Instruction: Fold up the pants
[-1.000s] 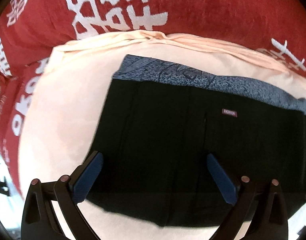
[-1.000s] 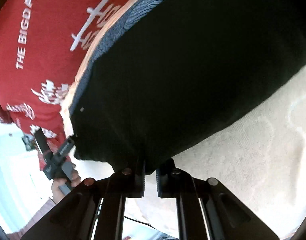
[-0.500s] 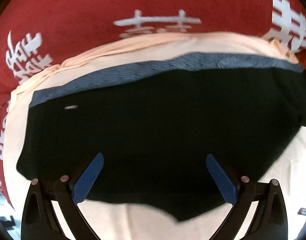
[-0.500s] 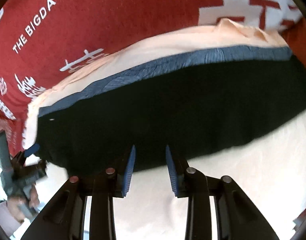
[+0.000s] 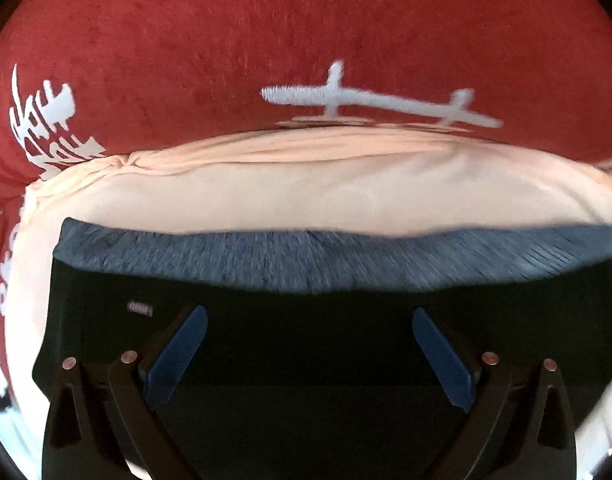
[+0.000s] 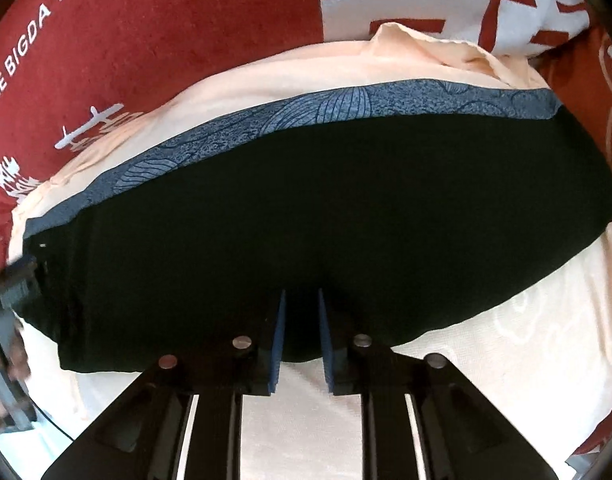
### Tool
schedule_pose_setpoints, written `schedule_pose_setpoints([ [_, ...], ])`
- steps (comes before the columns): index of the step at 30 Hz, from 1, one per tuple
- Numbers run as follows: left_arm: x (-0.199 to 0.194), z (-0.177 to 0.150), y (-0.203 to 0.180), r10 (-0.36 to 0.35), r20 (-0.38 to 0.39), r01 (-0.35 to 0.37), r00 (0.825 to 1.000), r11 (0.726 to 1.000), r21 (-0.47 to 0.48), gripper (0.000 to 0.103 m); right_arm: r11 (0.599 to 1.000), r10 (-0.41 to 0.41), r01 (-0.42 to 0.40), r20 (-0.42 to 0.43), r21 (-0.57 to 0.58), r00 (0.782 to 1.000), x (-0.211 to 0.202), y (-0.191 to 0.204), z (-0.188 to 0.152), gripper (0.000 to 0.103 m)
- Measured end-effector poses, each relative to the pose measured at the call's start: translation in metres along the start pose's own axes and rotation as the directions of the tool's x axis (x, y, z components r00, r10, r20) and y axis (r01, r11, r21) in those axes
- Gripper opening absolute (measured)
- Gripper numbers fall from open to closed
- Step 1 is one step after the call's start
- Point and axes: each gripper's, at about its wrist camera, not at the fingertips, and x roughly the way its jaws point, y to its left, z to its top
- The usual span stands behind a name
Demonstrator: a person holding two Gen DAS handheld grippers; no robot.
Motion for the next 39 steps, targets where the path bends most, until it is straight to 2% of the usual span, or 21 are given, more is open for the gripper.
schedule_pose_setpoints([
  [2,0.016,0.01,0.006,-0.007,-0.002,0.007,1.0,0.998,-0.058,0.103,1.0,0.014,-0.014,0.001,0.014,1.0,0.0,0.001,-0.001,0.018],
  [4,0.026,0.02,0.017,0.017,-0.025,-0.02,1.0,0.991,-0.129,0.103,0.999,0.026,-0.026,-0.002,0.021,1.0,0.0,0.005,-0.003,0.018],
  [6,0.029,0.027,0.028,0.066,-0.063,-0.076,0.996,0.983,-0.168,0.103,0.999,0.032,-0.032,-0.004,0.016,0.999,-0.001,0.004,-0.003,0.018],
  [8,0.023,0.027,0.035,0.052,-0.071,-0.063,0.996,0.984,-0.169,0.103,0.999,0.036,-0.036,-0.003,0.008,0.999,-0.002,0.0,-0.005,0.018],
  [13,-0.02,0.006,0.021,0.053,-0.021,-0.054,0.998,0.998,-0.017,0.103,0.993,0.092,-0.091,-0.006,0.079,0.996,-0.011,-0.013,-0.003,0.019],
  [17,-0.052,-0.031,-0.008,0.019,-0.006,-0.019,1.0,0.998,0.059,0.103,0.989,0.092,-0.09,-0.011,0.118,0.996,-0.026,-0.026,-0.008,0.02],
  [19,-0.06,-0.038,-0.029,-0.003,0.001,0.003,1.0,0.995,0.095,0.103,0.988,0.084,-0.081,-0.016,0.133,0.996,-0.036,-0.036,-0.015,0.028],
  [20,-0.067,-0.042,-0.039,-0.015,0.003,0.015,1.0,0.994,0.11,0.103,0.987,0.07,-0.067,-0.017,0.144,0.997,-0.041,-0.043,-0.018,0.04],
  [21,-0.069,-0.043,-0.054,-0.036,0.002,0.035,0.999,0.991,0.132,0.103,0.986,0.058,-0.056,-0.011,0.157,0.998,-0.047,-0.051,-0.021,0.047],
  [25,-0.068,-0.043,-0.098,-0.097,-0.006,0.097,0.995,0.978,0.186,0.103,0.97,0.028,-0.027,0.0,0.241,1.0,-0.06,-0.095,-0.026,0.047],
  [28,-0.064,-0.041,-0.134,-0.102,0.014,0.096,0.995,0.972,0.213,0.103,0.951,-0.026,0.016,0.027,0.308,0.999,-0.069,-0.128,-0.024,0.047],
  [30,-0.051,-0.038,-0.145,-0.094,0.0,0.092,0.996,0.975,0.204,0.103,0.929,-0.066,0.043,0.051,0.367,0.997,-0.075,-0.156,-0.019,0.047],
  [33,-0.035,-0.04,-0.159,-0.074,-0.059,0.083,0.996,0.982,0.17,0.103,0.901,-0.109,0.065,0.079,0.428,0.991,-0.076,-0.187,-0.013,0.046],
  [37,-0.03,-0.042,-0.154,-0.09,-0.045,0.094,0.995,0.989,0.112,0.103,0.857,-0.124,0.063,0.087,0.512,0.988,-0.063,-0.222,0.003,0.045],
  [38,-0.029,-0.042,-0.154,-0.092,-0.043,0.096,0.995,0.99,0.108,0.103,0.848,-0.114,0.048,0.092,0.528,0.989,-0.058,-0.23,0.006,0.034],
  [39,-0.029,-0.043,-0.154,-0.09,-0.041,0.094,0.995,0.99,0.104,0.103,0.851,-0.106,0.044,0.09,0.524,0.99,-0.054,-0.233,0.01,0.016],
])
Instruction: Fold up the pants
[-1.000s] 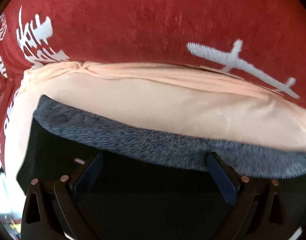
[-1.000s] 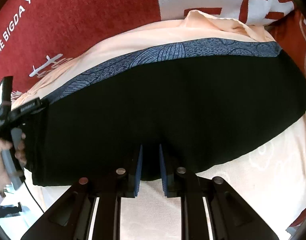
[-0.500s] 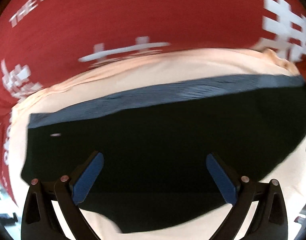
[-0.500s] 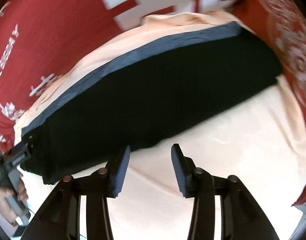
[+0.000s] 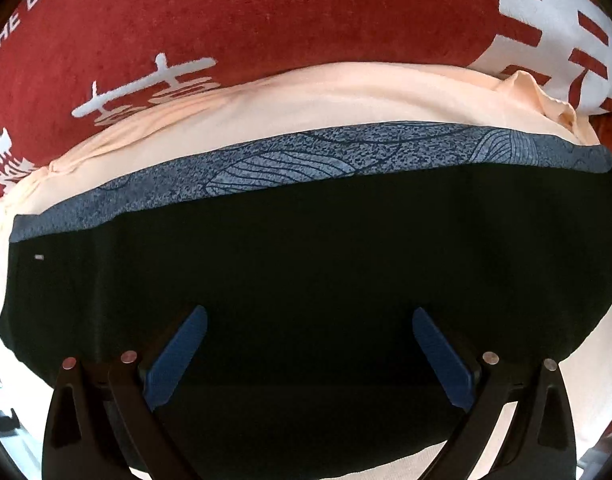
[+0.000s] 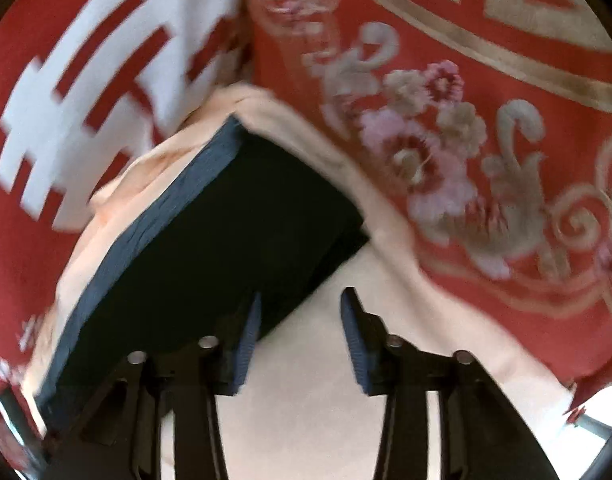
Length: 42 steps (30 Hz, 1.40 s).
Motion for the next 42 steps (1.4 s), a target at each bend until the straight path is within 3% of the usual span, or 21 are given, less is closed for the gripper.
schedule_pose_setpoints([
  [1,0.0,0.0,0.0,0.004,0.002,-0.004,1.0,1.0,0.002,0.103,1.0,-0.01,0.01,0.0,-0.011,1.0,0.001,-0.001,0.001,0.011],
  [10,0.0,-0.001,-0.003,0.027,0.004,-0.027,1.0,0.999,0.018,0.103,0.985,-0.095,0.098,0.025,-0.142,0.995,-0.007,0.015,0.0,0.015],
  [12,-0.002,-0.003,-0.005,0.025,0.008,-0.025,1.0,1.0,0.016,0.103,0.989,-0.034,0.036,0.016,-0.143,0.999,-0.018,0.02,-0.006,0.02],
  [14,0.007,-0.001,0.007,0.024,0.008,-0.024,1.0,1.0,0.014,0.103,0.987,0.098,-0.101,-0.029,-0.125,0.995,-0.025,0.029,-0.019,0.023],
  [17,0.002,-0.003,0.001,0.024,-0.003,-0.024,1.0,1.0,0.013,0.103,0.973,0.202,-0.212,-0.112,-0.091,0.973,-0.017,0.039,-0.043,0.043],
  [20,-0.004,-0.004,-0.004,0.019,0.001,-0.019,1.0,1.0,0.014,0.103,0.977,0.211,-0.213,-0.097,-0.006,0.973,-0.005,0.034,-0.05,0.043],
  [23,-0.004,-0.006,-0.003,0.013,0.006,-0.013,1.0,1.0,0.008,0.103,0.967,0.219,-0.206,-0.068,0.153,0.973,0.01,0.016,-0.038,0.043],
  [25,-0.002,-0.006,-0.003,0.015,0.0,-0.015,1.0,1.0,0.0,0.103,0.962,0.207,-0.192,-0.061,0.193,0.977,0.013,0.008,-0.029,0.023],
  [26,-0.002,-0.006,-0.003,0.017,-0.002,-0.017,1.0,1.0,-0.003,0.103,0.968,0.186,-0.173,-0.057,0.181,0.981,0.012,0.01,-0.025,0.01],
  [29,-0.002,-0.006,-0.003,0.023,0.0,-0.023,1.0,1.0,-0.002,0.103,0.991,0.089,-0.087,-0.014,0.097,0.996,-0.001,0.018,-0.014,0.01],
  [32,-0.001,-0.006,-0.003,0.024,-0.005,-0.024,1.0,1.0,-0.005,0.103,0.993,-0.014,0.018,-0.039,0.12,0.999,-0.003,0.006,-0.012,0.01],
  [34,-0.001,-0.006,-0.003,0.023,0.0,-0.023,1.0,1.0,-0.005,0.103,0.993,0.004,0.0,-0.035,0.115,0.999,-0.014,0.007,-0.021,0.011],
  [37,-0.002,-0.007,-0.004,0.027,0.01,-0.027,1.0,1.0,-0.001,0.103,0.997,0.07,-0.07,-0.015,-0.018,0.997,-0.031,0.038,-0.038,0.011],
  [41,-0.003,-0.009,-0.007,0.037,0.004,-0.037,0.999,0.999,0.004,0.103,0.952,0.155,-0.165,-0.06,-0.256,0.986,-0.026,0.105,-0.062,0.041],
  [42,-0.004,-0.009,-0.008,0.037,0.003,-0.037,0.999,0.999,0.005,0.103,0.944,0.155,-0.169,-0.072,-0.285,0.985,-0.021,0.114,-0.066,0.043],
])
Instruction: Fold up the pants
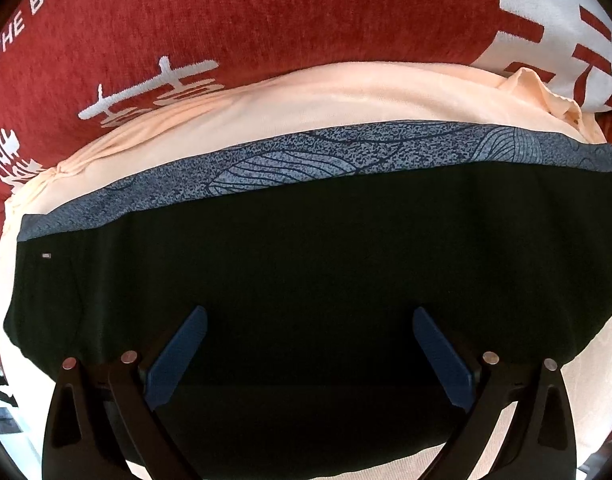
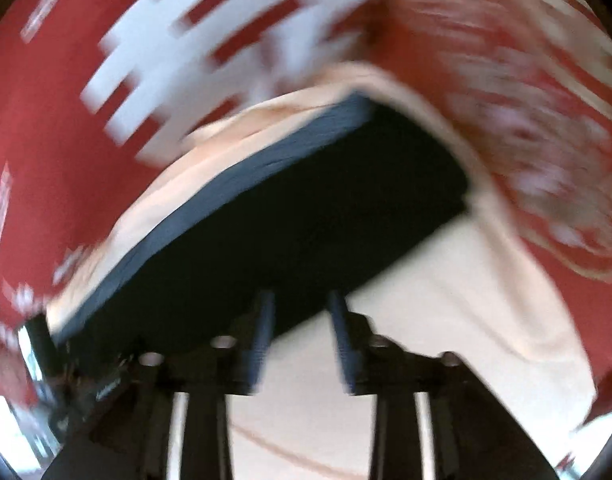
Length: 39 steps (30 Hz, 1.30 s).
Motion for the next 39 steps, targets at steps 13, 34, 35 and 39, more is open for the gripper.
schedule_pose_setpoints([
  [13,-0.003,-0.002,0.0,-0.013,-0.003,0.013,1.0,1.0,-0.003,0.103,0.986,0.021,-0.012,-0.051,0.166,0.998,-0.004,-0.033,-0.019,0.05],
  [34,-0.029,0.014,-0.034,-0.02,-0.001,0.02,1.0,0.998,0.052,0.103,0.884,0.203,-0.219,0.082,0.413,0.976,0.004,-0.103,-0.028,0.05],
  [35,-0.034,0.016,-0.043,-0.031,0.011,0.03,0.999,0.998,0.06,0.103,0.881,0.193,-0.213,0.09,0.422,0.977,0.004,-0.107,-0.026,0.05],
  [39,-0.041,0.023,-0.074,-0.075,0.028,0.072,0.997,0.994,0.08,0.103,0.859,0.16,-0.184,0.091,0.478,0.983,0.01,-0.127,-0.016,0.043],
])
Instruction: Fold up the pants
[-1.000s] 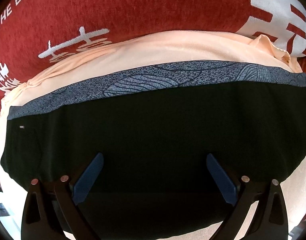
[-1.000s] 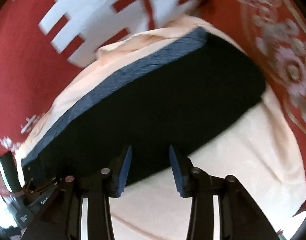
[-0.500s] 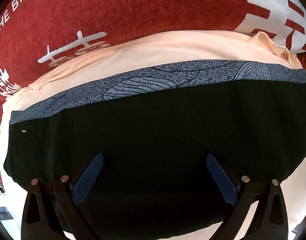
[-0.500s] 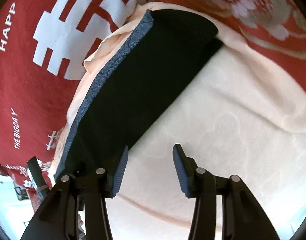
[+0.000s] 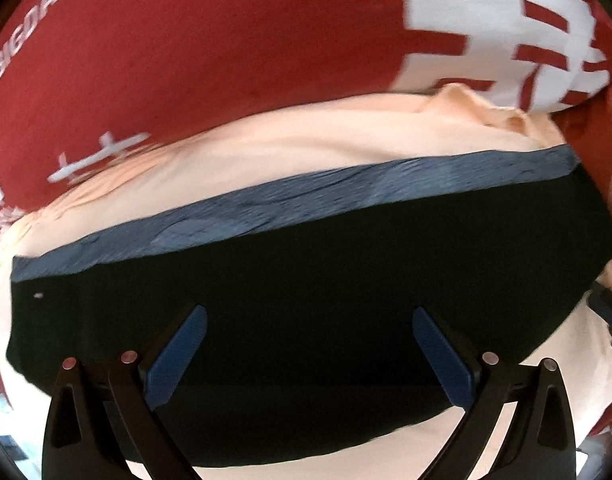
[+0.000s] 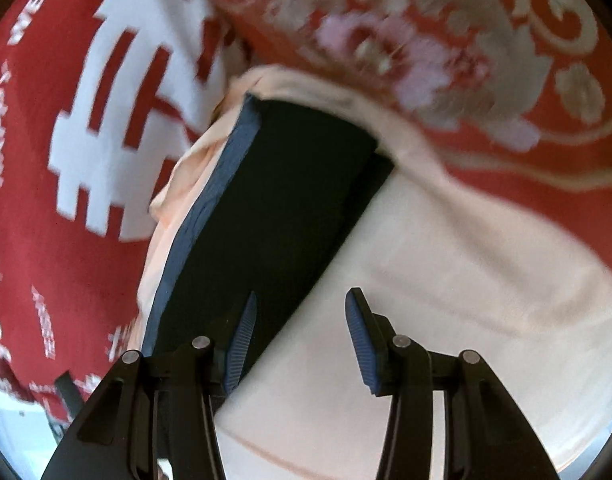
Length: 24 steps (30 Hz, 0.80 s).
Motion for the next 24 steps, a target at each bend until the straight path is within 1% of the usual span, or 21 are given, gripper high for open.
schedule_pose_setpoints([
  [1,0.0,0.003,-0.009,-0.009,0.003,0.009,1.0,1.0,0.007,0.103,1.0,-0.013,0.013,-0.01,0.01,1.0,0.003,-0.002,0.005,0.031],
  [2,0.0,0.004,-0.015,-0.015,0.005,0.015,1.0,1.0,0.011,0.103,1.0,-0.02,0.02,-0.022,0.013,1.0,0.006,-0.002,0.01,0.006],
  [3,0.001,0.006,-0.021,-0.022,0.007,0.022,1.0,1.0,0.016,0.103,1.0,-0.017,0.017,-0.017,0.014,1.0,0.005,-0.002,0.013,0.005],
  [5,0.003,0.007,-0.035,-0.026,0.011,0.025,1.0,0.999,0.03,0.103,0.999,-0.016,0.017,0.012,-0.032,1.0,-0.001,0.006,0.021,0.005],
  [7,0.011,0.003,-0.043,-0.012,-0.001,0.012,1.0,0.999,0.053,0.103,0.997,-0.017,0.019,0.029,-0.069,0.999,-0.006,0.011,0.024,0.005],
  [9,0.025,-0.002,-0.048,0.013,-0.048,-0.009,0.999,0.997,0.074,0.103,0.996,-0.004,0.007,0.032,-0.086,0.999,-0.01,0.011,0.025,0.006],
  [11,0.027,-0.004,-0.043,-0.019,-0.039,0.02,0.999,0.999,0.03,0.103,0.997,0.022,-0.022,0.004,-0.078,1.0,-0.009,0.007,0.025,0.007],
  [13,0.027,-0.005,-0.041,-0.042,-0.049,0.042,0.998,0.999,0.011,0.103,0.997,0.042,-0.044,-0.025,-0.067,0.999,-0.008,0.0,0.017,0.012],
  [15,0.029,-0.004,-0.04,-0.041,-0.047,0.042,0.998,0.999,0.02,0.103,0.996,0.062,-0.064,-0.041,-0.06,0.997,-0.006,-0.004,0.011,0.029],
  [17,0.028,-0.005,-0.041,-0.032,-0.04,0.033,0.999,0.999,0.034,0.103,0.995,0.091,-0.093,-0.049,-0.046,0.995,-0.004,-0.009,0.005,0.035],
  [20,0.024,-0.007,-0.05,-0.031,-0.033,0.032,0.999,0.999,0.036,0.103,0.988,0.151,-0.152,-0.053,-0.018,0.987,-0.001,-0.015,0.002,0.035],
  [24,0.023,-0.009,-0.05,-0.034,-0.036,0.035,0.999,0.999,0.025,0.103,0.986,0.167,-0.167,-0.053,0.007,0.985,0.008,-0.02,0.002,0.035],
])
